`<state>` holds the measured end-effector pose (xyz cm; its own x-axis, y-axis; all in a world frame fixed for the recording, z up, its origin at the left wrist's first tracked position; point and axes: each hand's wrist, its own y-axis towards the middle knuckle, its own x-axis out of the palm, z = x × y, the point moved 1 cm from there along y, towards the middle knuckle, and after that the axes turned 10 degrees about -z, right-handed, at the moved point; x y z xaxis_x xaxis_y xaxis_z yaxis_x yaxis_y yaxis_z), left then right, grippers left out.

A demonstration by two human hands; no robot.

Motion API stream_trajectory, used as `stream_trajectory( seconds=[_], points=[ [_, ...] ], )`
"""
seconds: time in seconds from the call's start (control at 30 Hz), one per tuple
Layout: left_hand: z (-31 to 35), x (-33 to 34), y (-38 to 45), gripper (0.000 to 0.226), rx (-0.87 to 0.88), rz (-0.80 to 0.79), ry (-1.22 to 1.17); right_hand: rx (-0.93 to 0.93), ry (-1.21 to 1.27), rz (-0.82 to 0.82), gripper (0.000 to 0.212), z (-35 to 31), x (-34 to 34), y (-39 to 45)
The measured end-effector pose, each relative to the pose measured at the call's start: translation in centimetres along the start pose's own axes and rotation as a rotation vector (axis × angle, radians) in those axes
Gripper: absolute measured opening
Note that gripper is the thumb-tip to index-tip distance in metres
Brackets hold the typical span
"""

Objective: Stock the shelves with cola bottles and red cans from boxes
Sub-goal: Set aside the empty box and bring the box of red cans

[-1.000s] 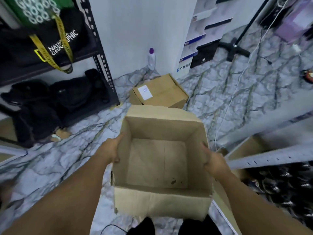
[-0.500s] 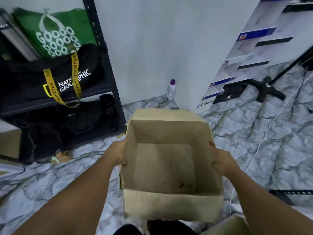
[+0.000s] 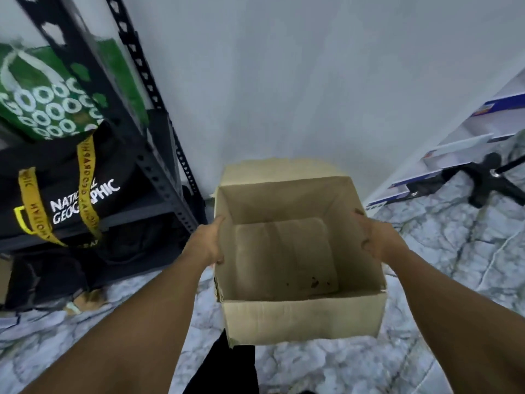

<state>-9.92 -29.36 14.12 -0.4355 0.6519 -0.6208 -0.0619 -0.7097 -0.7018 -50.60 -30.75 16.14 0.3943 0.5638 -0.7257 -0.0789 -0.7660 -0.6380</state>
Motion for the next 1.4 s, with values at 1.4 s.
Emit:
stream_trajectory(
  seconds=[1.4],
  points=[
    [-13.2,5.2,48.7,0.081,-0.185,0.129,-0.016,-0.27,-0.247,-0.066,0.051,-6.1,14.4,55.9]
  ],
)
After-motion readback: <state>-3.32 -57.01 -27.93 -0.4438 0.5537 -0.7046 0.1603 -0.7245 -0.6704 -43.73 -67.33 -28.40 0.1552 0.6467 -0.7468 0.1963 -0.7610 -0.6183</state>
